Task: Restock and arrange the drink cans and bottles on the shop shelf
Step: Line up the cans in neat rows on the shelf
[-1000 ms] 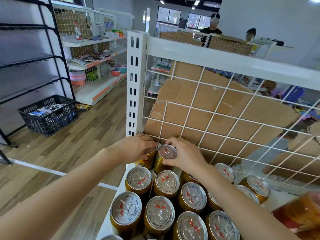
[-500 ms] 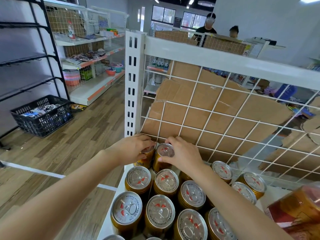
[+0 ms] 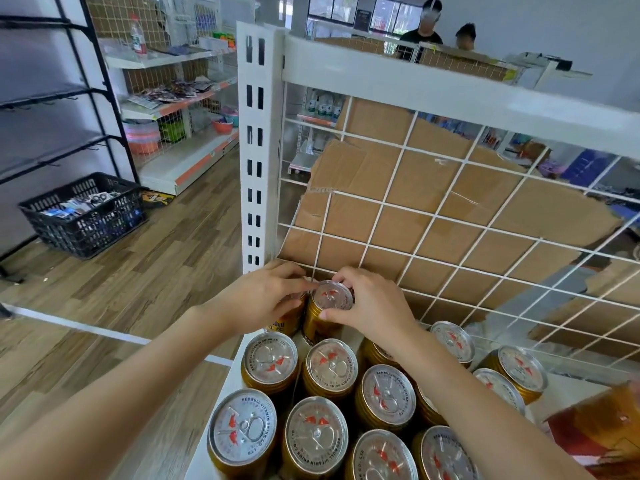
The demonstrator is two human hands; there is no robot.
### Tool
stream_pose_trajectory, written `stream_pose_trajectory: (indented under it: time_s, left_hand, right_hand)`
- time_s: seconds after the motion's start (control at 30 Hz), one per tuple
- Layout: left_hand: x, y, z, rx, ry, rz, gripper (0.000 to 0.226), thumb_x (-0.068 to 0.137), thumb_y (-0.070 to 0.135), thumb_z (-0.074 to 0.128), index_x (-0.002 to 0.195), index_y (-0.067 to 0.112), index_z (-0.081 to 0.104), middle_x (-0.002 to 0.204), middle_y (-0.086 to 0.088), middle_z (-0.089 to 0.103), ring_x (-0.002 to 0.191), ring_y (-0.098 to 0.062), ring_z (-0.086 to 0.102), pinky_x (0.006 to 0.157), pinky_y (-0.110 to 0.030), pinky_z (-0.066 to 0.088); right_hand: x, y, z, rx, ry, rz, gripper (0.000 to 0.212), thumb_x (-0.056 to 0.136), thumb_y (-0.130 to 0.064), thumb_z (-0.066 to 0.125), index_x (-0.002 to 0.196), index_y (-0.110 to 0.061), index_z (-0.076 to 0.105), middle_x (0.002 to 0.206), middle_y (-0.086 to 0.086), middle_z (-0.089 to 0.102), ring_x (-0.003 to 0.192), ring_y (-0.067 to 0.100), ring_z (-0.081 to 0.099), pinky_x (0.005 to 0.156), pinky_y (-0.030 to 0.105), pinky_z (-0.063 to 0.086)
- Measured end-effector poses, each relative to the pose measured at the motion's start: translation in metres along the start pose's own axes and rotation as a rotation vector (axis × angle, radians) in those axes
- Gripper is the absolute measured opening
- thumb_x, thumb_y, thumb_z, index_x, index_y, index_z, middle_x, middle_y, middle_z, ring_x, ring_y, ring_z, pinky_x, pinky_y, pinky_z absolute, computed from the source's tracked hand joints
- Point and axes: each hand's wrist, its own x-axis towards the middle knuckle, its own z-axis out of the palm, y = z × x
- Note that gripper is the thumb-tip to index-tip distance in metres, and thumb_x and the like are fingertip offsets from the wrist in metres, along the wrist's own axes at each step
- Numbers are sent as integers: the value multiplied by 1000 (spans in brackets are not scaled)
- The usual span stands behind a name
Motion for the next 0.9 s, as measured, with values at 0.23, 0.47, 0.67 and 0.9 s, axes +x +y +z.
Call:
stream_pose_trajectory:
  time_s: [0.23,0.47,0.67,0.9]
  left_hand:
    - [2,-1,3,67,48,69,41,84,29,53,124,26,60,108,-4,61,100,-25,57,85,-36,50]
    - [4,0,6,-86,53,30,38,92,28,52,129,26,56,126,0,53,119,-18,44,100,-27,35]
    - [-21,18,-13,-557,141,-16,28,87,39,51,108,29,66,104,14,64,97,-4,60,82,-14,46]
    - [-60,28,-5,-825,-263,-148,35,82,32,70,115,27,59,99,13,64,94,-3,60,79,-14,43]
  right_hand:
    - [2,3,2,-33,-4,-26,55,73,-61,65,116,-29,50,113,-9,59,99,12,56,82,32,48]
    - [-4,8,-4,78,-56,-36,51,80,-54,63,123,-30,48,119,-10,57,105,10,55,88,33,48]
    - [-28,4,-23,250,-43,-116,31,87,-42,59,114,-28,59,104,-13,60,89,1,58,81,27,51]
    - [-48,-9,-13,146,-445,-233,55,83,-56,58,133,-39,45,136,-13,49,120,5,45,94,26,36]
